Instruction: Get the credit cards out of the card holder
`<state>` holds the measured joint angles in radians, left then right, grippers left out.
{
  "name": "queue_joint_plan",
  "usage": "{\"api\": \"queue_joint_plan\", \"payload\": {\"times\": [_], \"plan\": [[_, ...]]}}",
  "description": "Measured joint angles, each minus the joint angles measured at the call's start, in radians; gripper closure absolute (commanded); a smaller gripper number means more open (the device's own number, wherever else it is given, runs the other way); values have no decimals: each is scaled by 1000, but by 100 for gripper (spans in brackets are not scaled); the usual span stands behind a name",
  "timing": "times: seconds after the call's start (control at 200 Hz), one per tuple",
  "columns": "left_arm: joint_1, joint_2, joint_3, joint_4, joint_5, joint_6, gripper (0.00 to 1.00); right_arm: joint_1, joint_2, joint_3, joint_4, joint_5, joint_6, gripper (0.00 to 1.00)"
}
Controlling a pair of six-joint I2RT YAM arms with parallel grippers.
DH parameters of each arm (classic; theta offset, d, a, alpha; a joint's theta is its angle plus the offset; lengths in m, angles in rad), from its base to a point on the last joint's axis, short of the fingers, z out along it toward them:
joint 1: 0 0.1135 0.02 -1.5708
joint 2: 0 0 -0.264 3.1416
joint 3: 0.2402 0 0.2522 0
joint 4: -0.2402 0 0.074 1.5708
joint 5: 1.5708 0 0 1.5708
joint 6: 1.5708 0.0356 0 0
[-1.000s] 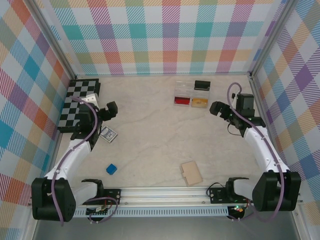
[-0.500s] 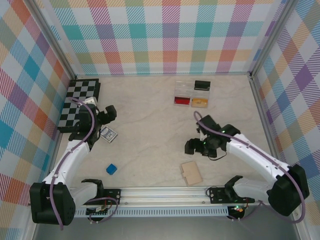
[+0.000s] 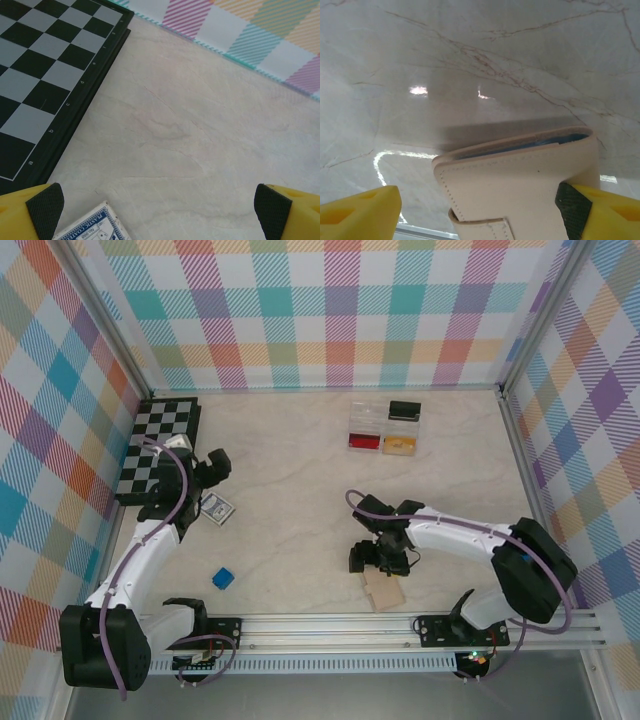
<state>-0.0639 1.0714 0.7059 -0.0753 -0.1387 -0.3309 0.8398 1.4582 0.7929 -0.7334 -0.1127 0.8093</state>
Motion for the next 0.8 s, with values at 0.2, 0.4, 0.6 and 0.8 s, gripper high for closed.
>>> {"api": "queue_joint_plan", "payload": {"times": [0.2,0.4,0.6,0.8], "plan": [[0,33,0,6,8,-125,0,0,34,9,3,27,40,15],[0,134,33,-38,118,-174,0,-3,99,71,-17,72,54,14],[-15,193,84,-83,227,-201,0,-49,223,217,37,142,12,15],[-61,216,89,-100,306,-246,0,-74,279,302,140,198,-57,15]]}}
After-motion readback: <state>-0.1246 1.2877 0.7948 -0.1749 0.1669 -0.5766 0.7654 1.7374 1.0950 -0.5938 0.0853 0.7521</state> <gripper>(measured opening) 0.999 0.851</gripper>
